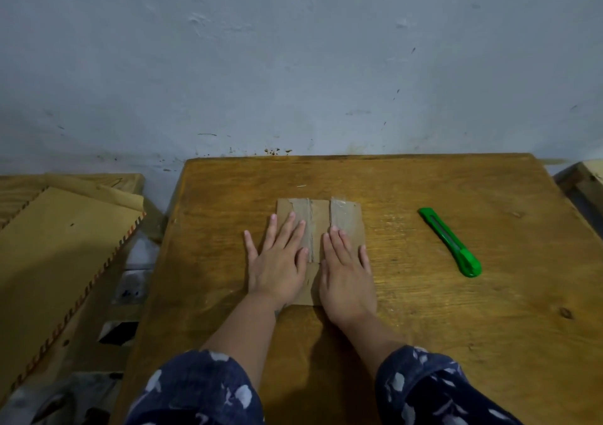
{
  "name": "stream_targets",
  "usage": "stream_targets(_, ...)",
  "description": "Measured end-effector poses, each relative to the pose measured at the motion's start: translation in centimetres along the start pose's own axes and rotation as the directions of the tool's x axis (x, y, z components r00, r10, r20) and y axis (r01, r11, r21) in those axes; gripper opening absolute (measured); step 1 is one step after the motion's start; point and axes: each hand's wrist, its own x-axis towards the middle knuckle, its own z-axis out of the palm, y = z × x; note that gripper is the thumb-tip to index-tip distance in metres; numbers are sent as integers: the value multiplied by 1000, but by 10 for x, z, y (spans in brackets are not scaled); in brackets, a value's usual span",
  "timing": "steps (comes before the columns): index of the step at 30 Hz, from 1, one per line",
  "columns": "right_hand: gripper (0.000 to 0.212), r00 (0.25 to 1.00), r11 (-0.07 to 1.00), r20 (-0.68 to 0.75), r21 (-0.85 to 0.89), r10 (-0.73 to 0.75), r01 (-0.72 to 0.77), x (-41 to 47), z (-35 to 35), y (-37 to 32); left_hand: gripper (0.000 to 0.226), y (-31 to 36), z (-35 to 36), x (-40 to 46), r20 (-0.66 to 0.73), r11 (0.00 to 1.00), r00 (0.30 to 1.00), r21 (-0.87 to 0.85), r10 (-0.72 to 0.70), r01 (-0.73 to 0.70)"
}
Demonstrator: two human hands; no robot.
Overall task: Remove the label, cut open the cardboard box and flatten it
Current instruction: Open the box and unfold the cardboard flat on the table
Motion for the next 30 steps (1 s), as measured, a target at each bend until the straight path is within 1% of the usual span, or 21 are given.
stream_targets(5, 57, 998, 999, -53, -34, 20, -22, 0, 8, 1, 52, 2, 0, -1, 5, 1000, 1000, 6, -13, 13)
stream_targets(9, 58, 999, 999, -40, -36, 37, -38, 0, 7, -2, 53, 2, 1, -1, -5, 1000, 1000, 5, -16, 16)
stream_targets(11, 59, 999, 999, -14, 13, 30, -30, 0, 2, -2, 53, 2, 1, -2, -16, 1000, 1000, -1, -14, 14)
stream_targets(12, 57, 999, 997, 9, 68, 36, -36, 0, 0, -1, 53, 2, 2, -3, -25, 1000, 1000, -6, -14, 14)
stream_targets(14, 52, 997, 961, 9, 262, 83, -82, 2, -8, 0, 53, 2, 2, -3, -37, 1000, 999, -14, -17, 17)
stream_targets(16, 50, 984, 853, -26, 502, 177, -140, 7, -13, 3, 53, 1, 3, -4, -41, 1000, 999, -7, -24, 24)
stream_targets(17, 55, 973, 790, -46, 594, 225, -154, 11, -14, 4, 53, 1, 3, -4, -41, 999, 999, -3, -32, 32)
stream_targets(18, 59, 962, 752, -61, 638, 267, -168, 15, -16, 5, 53, 1, 3, -4, -42, 999, 998, 1, -40, 41)
stream_targets(19, 61, 952, 750, -66, 633, 299, -192, 18, -18, 5, 54, 1, 4, -4, -49, 999, 997, 6, -52, 52)
stream_targets(20, 58, 941, 772, -56, 589, 335, -240, 21, -20, 4, 56, 1, 5, -5, -61, 998, 996, 8, -69, 69)
stream_targets(21, 56, 924, 799, -28, 512, 381, -314, 22, -22, 5, 59, 1, 6, -5, -74, 996, 993, 4, -94, 94)
stream_targets(23, 59, 895, 852, 51, 287, 444, -439, 20, -19, 7, 65, 0, 8, -5, -90, 987, 983, -15, -158, 157)
stream_targets(25, 59, 904, 897, 92, 116, 417, -426, 16, -13, 10, 66, 0, 8, -4, -98, 982, 977, -28, -187, 185)
stream_targets(27, 55, 921, 920, 102, 77, 377, -385, 15, -10, 9, 65, -1, 9, -3, -109, 985, 979, -44, -173, 169)
stream_targets(30, 50, 917, 905, 70, 145, 393, -399, 17, -12, 9, 63, -4, 8, -3, -146, 985, 978, -111, -150, 134)
